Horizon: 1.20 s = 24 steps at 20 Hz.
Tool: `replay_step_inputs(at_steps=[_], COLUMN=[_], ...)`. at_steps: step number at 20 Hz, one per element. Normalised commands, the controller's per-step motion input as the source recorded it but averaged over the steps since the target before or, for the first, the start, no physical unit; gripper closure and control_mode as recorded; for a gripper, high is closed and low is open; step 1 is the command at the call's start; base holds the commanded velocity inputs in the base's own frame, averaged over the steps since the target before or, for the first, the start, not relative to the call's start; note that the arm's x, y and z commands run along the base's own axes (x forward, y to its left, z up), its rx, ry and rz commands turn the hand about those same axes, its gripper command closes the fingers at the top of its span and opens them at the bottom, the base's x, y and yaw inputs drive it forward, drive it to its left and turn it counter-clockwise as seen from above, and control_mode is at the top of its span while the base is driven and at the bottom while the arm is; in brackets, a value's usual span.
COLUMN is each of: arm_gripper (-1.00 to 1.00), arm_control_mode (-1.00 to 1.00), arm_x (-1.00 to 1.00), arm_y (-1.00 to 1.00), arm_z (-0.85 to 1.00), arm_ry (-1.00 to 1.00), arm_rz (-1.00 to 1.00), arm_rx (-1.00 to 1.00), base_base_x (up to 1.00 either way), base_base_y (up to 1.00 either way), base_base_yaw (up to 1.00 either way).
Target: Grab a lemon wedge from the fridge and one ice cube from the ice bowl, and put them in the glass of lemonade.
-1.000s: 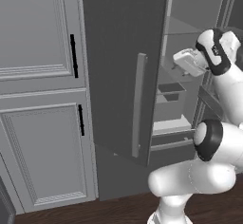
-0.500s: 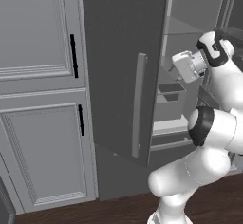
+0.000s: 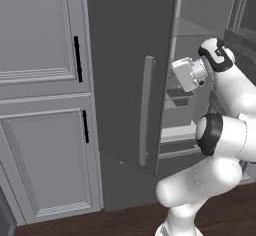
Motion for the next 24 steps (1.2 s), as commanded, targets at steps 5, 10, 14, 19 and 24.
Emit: replay_step_inputs(at_steps=[5,10,14,19,24], arm_gripper=[-1.0,-1.0,-1.0,-1.0,-1.0], arm_control_mode=[-1.0,-1.0,-1.0,-1.0,-1.0], arm_x=[-0.02,-0.26,-0.54,-0.53,-0.47], arm_y=[0.45,0.51,0.73,0.83,0.93], arm_z=[-0.2,-0.04,0.0,0.0,0.0], arm_ry=[0.0,0.0,-0.01,-0.05,-0.04], arm_rz=[0.0,0.04,0.12,0.16,0.14], arm_rx=[0.07,0.09,0.12,0.07,0.01], base_base_x=[0.0,0.0,0.0,0.0,0.0], base_base_y=[0.0,0.0,0.0,0.0,0.0], base_base_yaw=[0.0,0.0,0.0,0.0,0.0])
